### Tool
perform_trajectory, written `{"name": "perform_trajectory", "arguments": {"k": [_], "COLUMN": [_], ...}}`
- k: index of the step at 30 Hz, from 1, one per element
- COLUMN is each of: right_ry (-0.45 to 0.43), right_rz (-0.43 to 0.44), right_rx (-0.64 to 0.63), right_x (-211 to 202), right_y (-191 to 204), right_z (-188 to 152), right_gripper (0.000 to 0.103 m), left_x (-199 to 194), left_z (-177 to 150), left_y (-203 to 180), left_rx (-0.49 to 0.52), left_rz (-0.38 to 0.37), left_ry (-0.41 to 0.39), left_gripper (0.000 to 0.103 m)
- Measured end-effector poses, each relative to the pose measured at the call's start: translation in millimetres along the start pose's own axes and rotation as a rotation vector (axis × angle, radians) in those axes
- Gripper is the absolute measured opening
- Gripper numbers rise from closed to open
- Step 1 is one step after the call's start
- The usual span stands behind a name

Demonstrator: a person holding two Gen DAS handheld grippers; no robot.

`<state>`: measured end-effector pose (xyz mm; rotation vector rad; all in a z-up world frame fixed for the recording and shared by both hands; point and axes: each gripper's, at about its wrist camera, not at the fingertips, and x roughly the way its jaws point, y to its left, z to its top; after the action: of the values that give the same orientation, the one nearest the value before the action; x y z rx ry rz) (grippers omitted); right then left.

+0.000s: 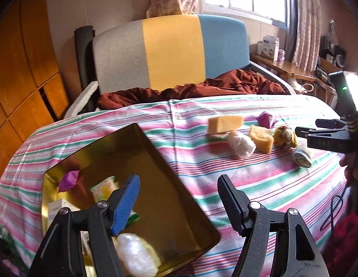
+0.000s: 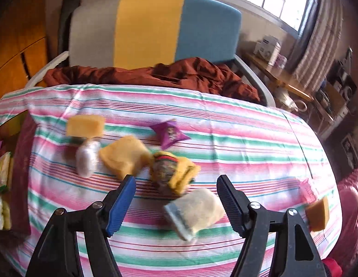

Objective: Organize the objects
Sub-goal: 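Withdraw both grippers from the tin toward the remaining items, then grasp the yellow sponge with the left gripper while the right moves to the grey sock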

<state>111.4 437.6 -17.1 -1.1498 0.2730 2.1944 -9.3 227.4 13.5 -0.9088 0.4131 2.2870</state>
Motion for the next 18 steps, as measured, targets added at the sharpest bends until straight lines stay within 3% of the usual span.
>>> {"name": "perform_trajectory", "arguments": {"k": [5,16,18], "right_ry": [0.072,0.096,0.092], "right_rz": [0.029,0.059,0.064], "right_rx": [0.210,0.204,0.216], "right_x": [20.2,24.2,23.3], "right_y": [-44.3,-40.4,-43.3], "right_z": [-8.4,-9.6,-9.0], "right_gripper": [0.074,0.074,0.074], "left_x": [24.1,112.8,128.7], "left_z": [20.9,73.7,85.7], "left_y": [-16.7,-22.0,-24.5], "left_rx": [-0.025,-0.196,-0.217], "left_rz": [-0.080,-0.172,-0.188], "left_ry": [0.041,0.222,0.253], "left_gripper": [0.070,0.071,0.081]}}
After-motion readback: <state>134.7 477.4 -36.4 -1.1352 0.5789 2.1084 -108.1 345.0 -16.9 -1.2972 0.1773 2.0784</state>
